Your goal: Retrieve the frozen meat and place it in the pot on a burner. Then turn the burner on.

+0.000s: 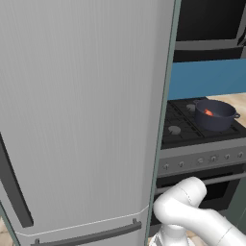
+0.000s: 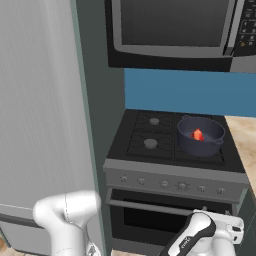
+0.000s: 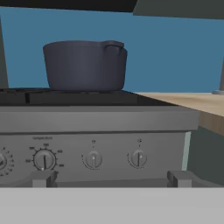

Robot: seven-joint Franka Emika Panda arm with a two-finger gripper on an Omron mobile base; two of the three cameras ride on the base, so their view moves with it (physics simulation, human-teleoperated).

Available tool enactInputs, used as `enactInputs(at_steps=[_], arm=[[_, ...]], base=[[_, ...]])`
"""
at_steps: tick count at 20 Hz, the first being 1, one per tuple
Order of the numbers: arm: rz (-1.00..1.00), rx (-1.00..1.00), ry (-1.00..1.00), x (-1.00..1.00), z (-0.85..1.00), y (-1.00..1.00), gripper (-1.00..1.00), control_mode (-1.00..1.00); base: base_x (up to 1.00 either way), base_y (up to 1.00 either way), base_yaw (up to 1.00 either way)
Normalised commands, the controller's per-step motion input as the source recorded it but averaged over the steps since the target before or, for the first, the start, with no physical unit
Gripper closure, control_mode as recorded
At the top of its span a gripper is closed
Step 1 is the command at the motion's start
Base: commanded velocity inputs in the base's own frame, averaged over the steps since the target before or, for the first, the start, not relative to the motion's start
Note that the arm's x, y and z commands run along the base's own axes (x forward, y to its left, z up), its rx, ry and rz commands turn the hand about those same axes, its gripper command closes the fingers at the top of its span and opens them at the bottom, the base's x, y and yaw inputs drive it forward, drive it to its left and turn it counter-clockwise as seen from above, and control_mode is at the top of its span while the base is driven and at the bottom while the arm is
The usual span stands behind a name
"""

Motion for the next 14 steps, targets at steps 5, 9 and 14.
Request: enactInputs(at_steps=[5, 9, 14], arm=[[0.0, 0.0, 0.0, 0.03, -0.07, 0.0, -1.0, -1.0], [0.0, 0.0, -0.04, 0.15, -0.2, 0.04, -1.0, -1.0], [0.0, 0.0, -0.03, 0.19, -0.04, 0.0, -1.0, -1.0]], base=[[0.0, 0.0, 0.0], [0.0, 0.0, 0.0], [0.0, 0.0, 0.0]])
